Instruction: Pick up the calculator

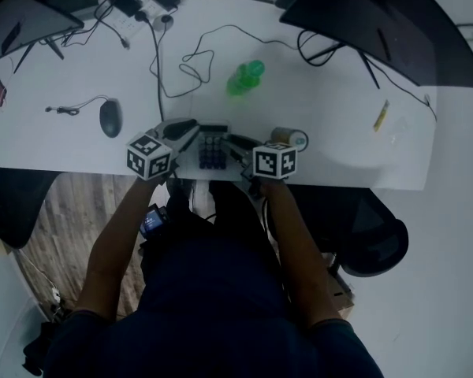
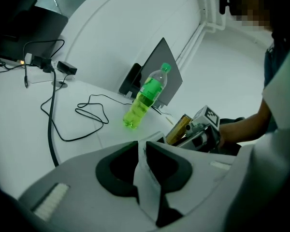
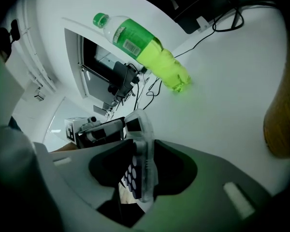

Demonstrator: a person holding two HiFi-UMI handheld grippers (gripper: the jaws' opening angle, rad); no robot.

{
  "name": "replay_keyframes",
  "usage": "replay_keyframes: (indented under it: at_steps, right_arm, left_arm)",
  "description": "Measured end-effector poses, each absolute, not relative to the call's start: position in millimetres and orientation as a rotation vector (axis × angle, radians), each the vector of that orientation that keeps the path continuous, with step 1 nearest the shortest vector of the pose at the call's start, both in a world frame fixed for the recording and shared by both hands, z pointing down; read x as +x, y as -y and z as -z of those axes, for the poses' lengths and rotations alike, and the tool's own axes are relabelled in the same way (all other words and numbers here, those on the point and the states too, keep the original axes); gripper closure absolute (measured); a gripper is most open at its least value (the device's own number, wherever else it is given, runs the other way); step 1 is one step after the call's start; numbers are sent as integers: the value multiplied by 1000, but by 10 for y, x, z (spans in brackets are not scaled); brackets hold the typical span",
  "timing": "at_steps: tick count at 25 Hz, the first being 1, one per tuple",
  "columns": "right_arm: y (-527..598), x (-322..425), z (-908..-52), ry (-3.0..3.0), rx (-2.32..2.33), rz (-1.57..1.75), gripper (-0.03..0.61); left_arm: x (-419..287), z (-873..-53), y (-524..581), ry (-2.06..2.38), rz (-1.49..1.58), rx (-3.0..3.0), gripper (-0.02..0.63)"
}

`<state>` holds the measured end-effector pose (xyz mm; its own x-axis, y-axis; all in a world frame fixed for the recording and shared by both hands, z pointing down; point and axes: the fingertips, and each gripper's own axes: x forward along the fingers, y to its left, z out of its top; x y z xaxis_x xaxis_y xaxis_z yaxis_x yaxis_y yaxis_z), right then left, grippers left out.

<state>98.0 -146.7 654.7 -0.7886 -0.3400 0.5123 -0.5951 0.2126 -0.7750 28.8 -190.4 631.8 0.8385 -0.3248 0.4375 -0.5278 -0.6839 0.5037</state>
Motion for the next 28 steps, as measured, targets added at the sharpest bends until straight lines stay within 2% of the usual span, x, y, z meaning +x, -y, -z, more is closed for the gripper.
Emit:
replay_keyframes:
  at_steps: [18,28]
  right_arm:
    - [1562,780,-6067,2205,841,-1881,440]
    - [1630,689,-5554,2381,871,-1628,442]
  left_arm:
    - [172,-5789,2126,603,-399,2358,568]
    - [78,-5222,2165,600,-305,2462,568]
